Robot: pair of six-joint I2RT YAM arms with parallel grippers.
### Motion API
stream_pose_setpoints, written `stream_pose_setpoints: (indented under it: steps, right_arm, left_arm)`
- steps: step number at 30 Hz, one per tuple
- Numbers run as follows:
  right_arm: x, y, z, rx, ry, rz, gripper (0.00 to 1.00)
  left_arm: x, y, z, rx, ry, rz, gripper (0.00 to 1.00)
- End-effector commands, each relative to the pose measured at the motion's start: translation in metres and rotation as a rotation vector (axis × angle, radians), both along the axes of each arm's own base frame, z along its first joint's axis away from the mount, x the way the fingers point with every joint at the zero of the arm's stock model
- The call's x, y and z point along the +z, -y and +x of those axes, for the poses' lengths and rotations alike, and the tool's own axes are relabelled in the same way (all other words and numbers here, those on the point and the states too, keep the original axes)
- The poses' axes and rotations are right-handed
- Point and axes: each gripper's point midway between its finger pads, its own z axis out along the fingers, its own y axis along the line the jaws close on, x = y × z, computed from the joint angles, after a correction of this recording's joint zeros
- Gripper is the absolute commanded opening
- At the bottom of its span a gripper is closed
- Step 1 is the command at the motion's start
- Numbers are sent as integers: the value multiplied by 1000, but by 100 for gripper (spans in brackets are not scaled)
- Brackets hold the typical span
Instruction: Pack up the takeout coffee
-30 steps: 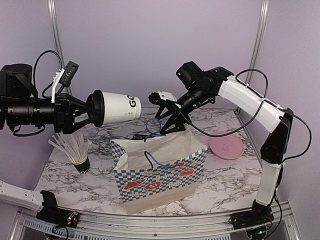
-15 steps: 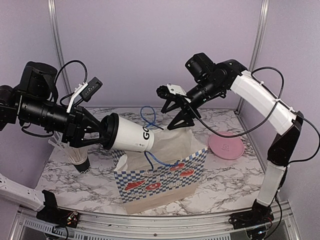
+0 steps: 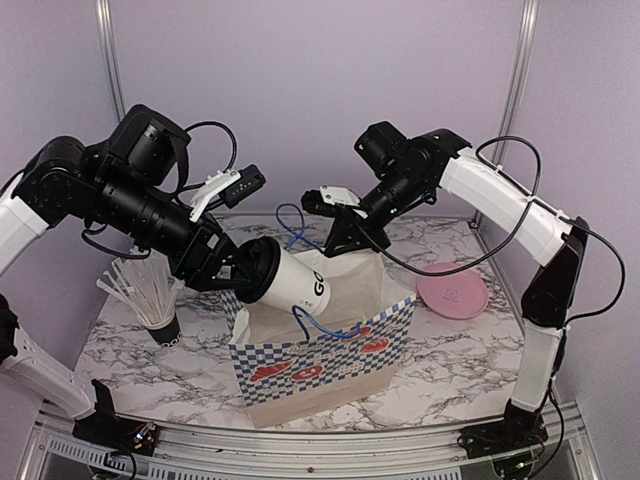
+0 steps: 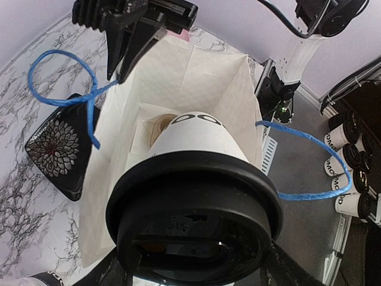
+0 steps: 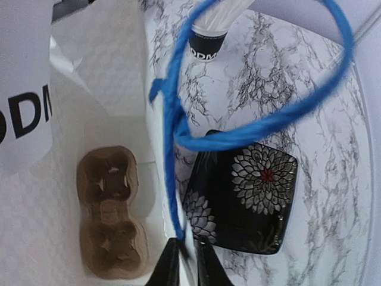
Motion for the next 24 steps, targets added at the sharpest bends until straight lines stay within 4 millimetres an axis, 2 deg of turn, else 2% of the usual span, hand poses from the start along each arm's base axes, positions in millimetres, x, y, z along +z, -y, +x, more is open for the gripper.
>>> stream_pose_setpoints:
  steps: [1,4,9,14,17,19,22,24]
  right_arm:
    - [15,4,-5,-33,25,13,0]
    - [21,6,-8,-68,12,34,0]
    - [27,9,-23,-102,-68,59,0]
    - [36,13,-39,-115,-121,82,0]
    - [43,14,-52,-98,-159,107,0]
    - [45,15,-58,-86,-185,121,6]
    - [47,14,-66,-69,-235,137,23]
    - [51,15,-70,-56,-245,144,30]
  left_arm:
    - [-14,11,4,-16,3,91,49]
    - [-22,20,13,16,17,142,48]
    - [-45,31,26,65,32,256,46]
    - [-57,41,27,83,55,329,44]
    - [-64,47,18,74,76,375,44]
    - [-68,49,13,76,112,417,43]
    - [-67,49,6,95,186,475,43]
    - [-69,47,-3,103,228,519,43]
